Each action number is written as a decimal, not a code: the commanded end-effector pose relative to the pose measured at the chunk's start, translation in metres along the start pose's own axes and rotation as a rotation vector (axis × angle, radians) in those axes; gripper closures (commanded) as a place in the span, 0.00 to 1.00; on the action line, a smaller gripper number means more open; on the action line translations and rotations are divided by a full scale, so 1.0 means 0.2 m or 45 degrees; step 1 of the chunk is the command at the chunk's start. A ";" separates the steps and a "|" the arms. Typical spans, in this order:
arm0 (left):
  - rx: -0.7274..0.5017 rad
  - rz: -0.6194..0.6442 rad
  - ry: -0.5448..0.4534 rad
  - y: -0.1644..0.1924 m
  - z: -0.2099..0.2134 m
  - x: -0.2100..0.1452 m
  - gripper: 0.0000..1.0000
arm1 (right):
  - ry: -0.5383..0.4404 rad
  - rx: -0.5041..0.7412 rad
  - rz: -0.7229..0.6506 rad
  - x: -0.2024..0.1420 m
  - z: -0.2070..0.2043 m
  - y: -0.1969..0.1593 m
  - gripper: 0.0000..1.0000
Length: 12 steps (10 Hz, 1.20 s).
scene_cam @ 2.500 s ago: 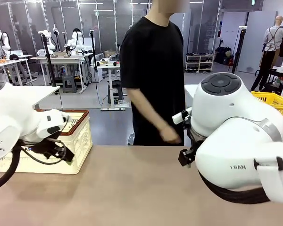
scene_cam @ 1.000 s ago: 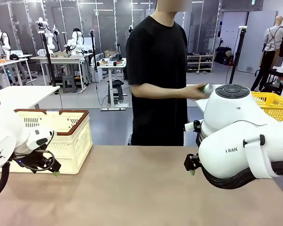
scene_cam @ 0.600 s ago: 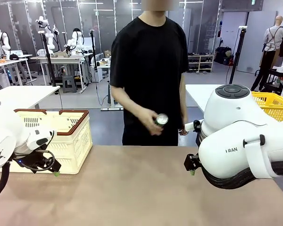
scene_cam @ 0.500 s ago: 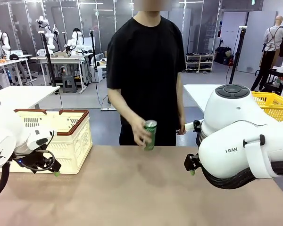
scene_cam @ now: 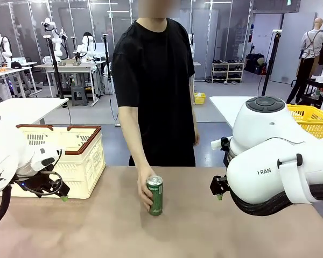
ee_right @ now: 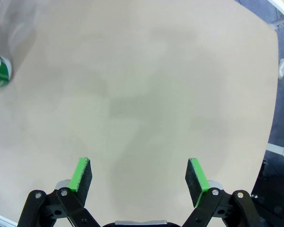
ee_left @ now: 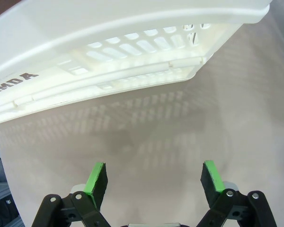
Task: Place the drinks into the Shopping basket.
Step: Pick up one drink and place it into the Shopping basket.
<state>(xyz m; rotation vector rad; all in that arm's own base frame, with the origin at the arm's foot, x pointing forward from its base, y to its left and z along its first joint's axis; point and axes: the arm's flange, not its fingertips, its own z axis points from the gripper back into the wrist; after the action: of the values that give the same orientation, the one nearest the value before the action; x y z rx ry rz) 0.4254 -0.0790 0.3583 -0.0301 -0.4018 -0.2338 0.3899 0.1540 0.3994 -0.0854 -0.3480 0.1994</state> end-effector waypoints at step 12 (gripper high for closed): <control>-0.173 -0.152 0.005 -0.20 0.10 0.00 0.00 | 0.003 0.005 0.001 0.00 -0.01 0.00 0.00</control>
<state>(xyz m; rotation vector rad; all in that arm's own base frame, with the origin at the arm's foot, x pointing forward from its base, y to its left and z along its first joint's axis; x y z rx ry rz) 0.4153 -0.1142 0.3629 -0.0862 -0.3954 -0.3178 0.3899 0.1540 0.3993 -0.0854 -0.3476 0.1994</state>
